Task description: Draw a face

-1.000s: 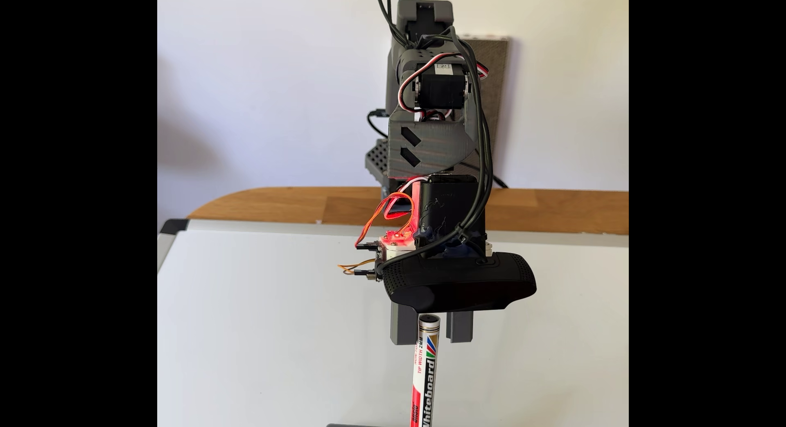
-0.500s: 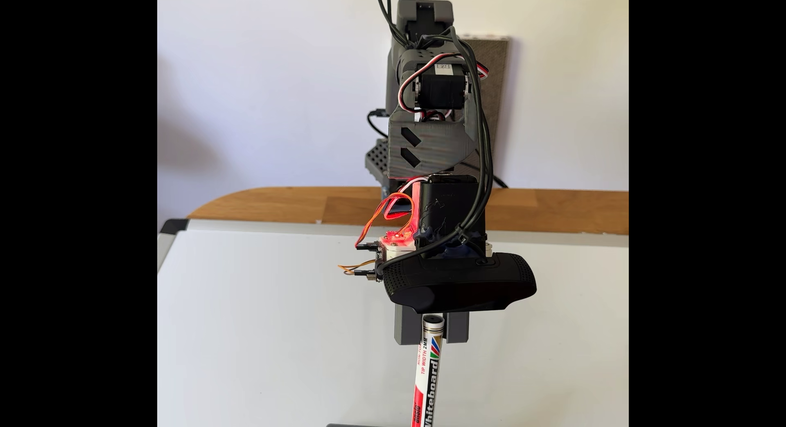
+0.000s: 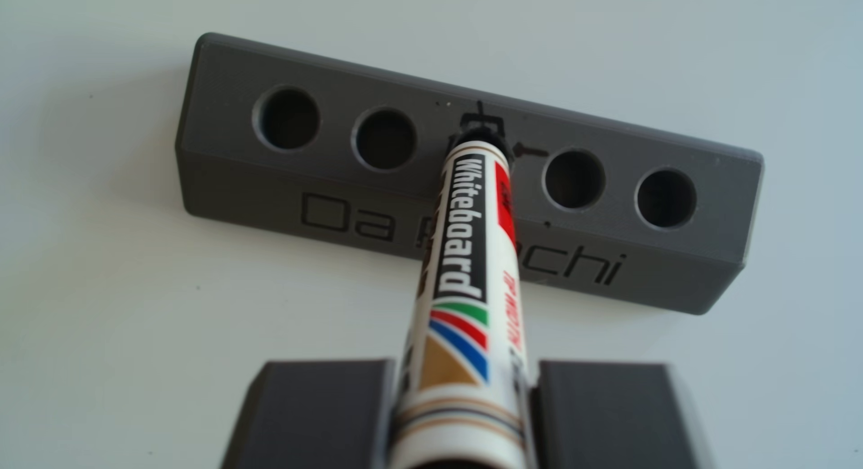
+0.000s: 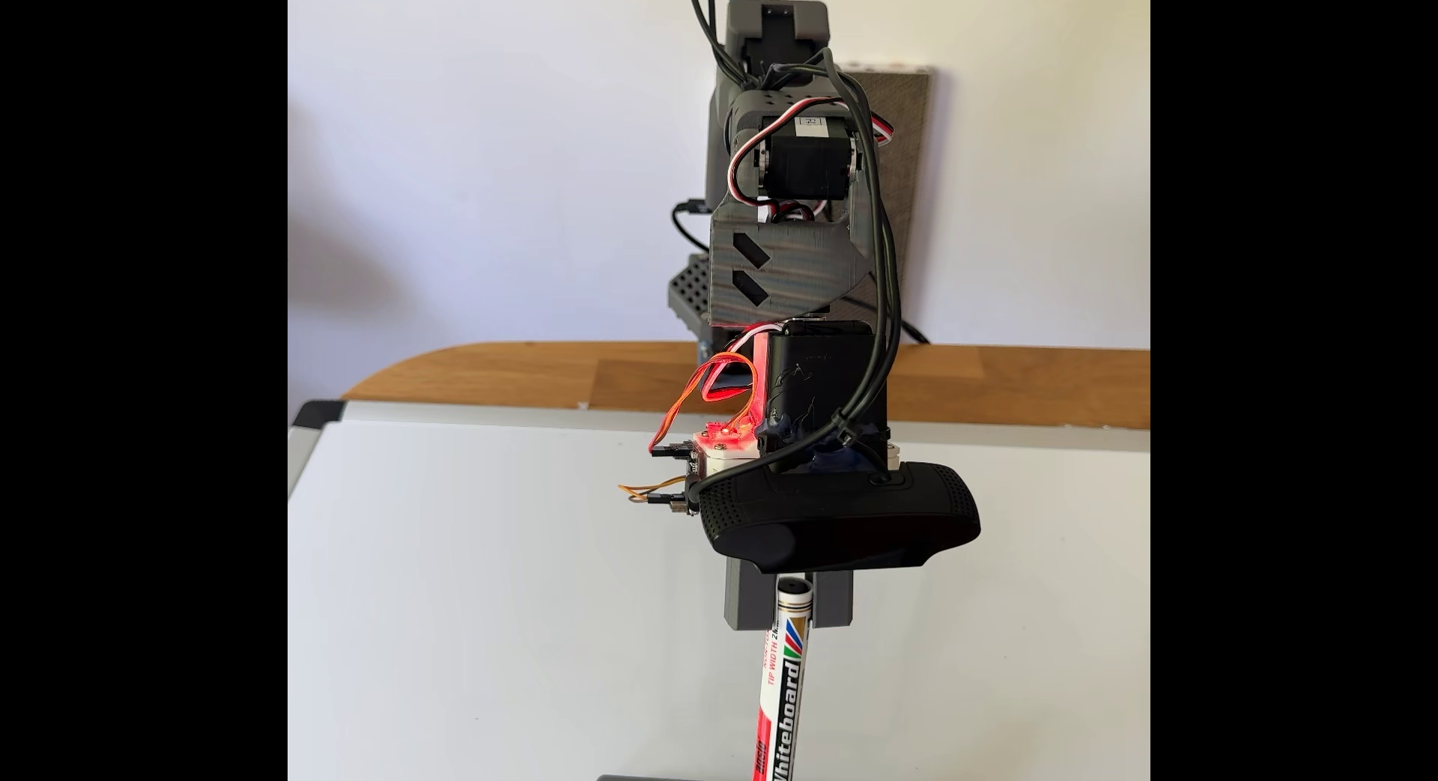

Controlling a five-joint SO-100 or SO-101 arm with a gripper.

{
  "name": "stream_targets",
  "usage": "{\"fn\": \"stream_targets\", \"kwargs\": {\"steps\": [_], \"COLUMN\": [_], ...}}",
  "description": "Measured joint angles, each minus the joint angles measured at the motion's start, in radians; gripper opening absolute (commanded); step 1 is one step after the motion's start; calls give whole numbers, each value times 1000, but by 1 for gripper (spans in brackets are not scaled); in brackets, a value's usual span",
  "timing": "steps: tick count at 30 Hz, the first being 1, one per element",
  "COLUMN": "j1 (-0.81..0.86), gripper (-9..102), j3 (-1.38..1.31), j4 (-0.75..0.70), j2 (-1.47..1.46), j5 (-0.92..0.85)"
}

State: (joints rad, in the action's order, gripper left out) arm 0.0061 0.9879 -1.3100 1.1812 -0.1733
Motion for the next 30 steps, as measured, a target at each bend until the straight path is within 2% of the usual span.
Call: {"fn": "stream_targets", "kwargs": {"steps": [6, 17, 21, 30], "j1": [0, 2, 2, 2], "gripper": [6, 6, -1, -1], "j3": [0, 0, 0, 0], "j4": [-34, -43, -43, -43], "j2": [0, 2, 2, 2], "j5": [-2, -2, -2, -2]}}
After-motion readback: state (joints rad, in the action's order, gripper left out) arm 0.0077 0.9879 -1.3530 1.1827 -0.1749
